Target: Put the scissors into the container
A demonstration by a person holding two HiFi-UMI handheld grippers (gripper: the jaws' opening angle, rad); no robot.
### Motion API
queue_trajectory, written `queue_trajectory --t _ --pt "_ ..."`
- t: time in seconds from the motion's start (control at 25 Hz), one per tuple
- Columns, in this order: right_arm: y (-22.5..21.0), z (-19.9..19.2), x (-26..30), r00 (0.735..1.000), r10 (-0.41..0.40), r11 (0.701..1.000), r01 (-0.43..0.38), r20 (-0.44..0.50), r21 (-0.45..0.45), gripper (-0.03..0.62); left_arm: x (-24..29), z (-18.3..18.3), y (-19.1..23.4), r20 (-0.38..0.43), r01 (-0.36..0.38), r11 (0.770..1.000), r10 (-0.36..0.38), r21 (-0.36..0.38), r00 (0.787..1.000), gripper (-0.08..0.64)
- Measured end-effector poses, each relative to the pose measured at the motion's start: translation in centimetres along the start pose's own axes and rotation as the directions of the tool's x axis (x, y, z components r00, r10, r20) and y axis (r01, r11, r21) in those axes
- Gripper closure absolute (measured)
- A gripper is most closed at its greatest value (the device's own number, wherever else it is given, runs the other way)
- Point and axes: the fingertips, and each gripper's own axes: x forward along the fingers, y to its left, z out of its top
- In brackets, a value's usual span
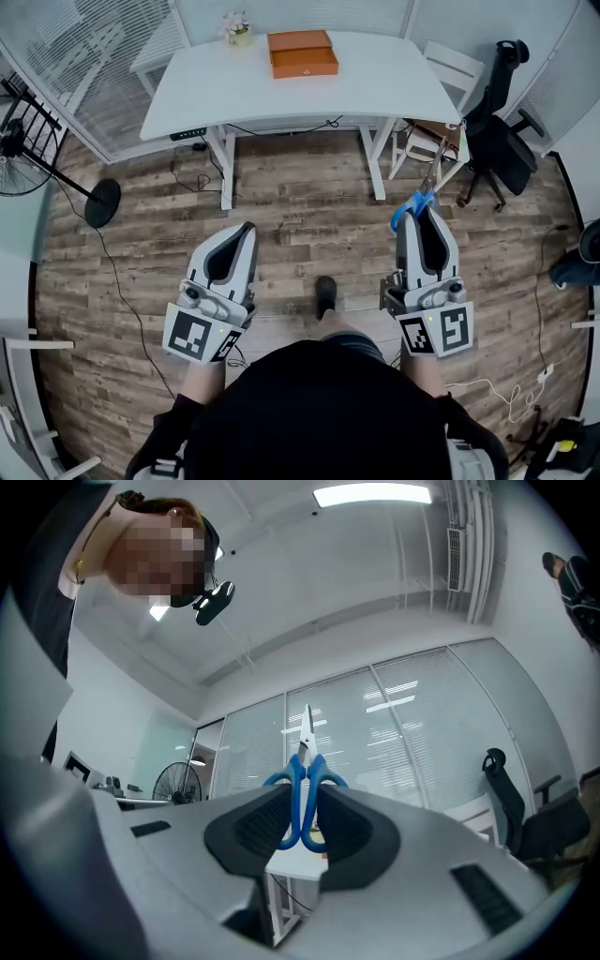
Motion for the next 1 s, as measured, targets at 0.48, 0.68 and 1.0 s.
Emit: queue_trajectory --t 0.48,0.68,1.0 --pt "-4.6 -1.3 8.1 1.000 0.018 1.000 -0.018 -0.009 0.001 0.502 7.7 0.1 4.3 0.029 -0.038 0.999 0.038 -0.007 0.999 0.549" --pt "-7.2 -1.5 11.6 0.999 0.033 0.999 -0.033 0.002 0.003 0.502 11.0 -0.8 5.9 0.016 -0.062 0.998 0.062 0.005 0.998 0.549" --pt "-11.2 -2.8 15.9 0.999 0.052 0.998 -0.052 -0.001 0.021 0.502 16.0 -1.5 7.3 0.026 -0.090 0.996 0.090 0.013 0.996 0.549"
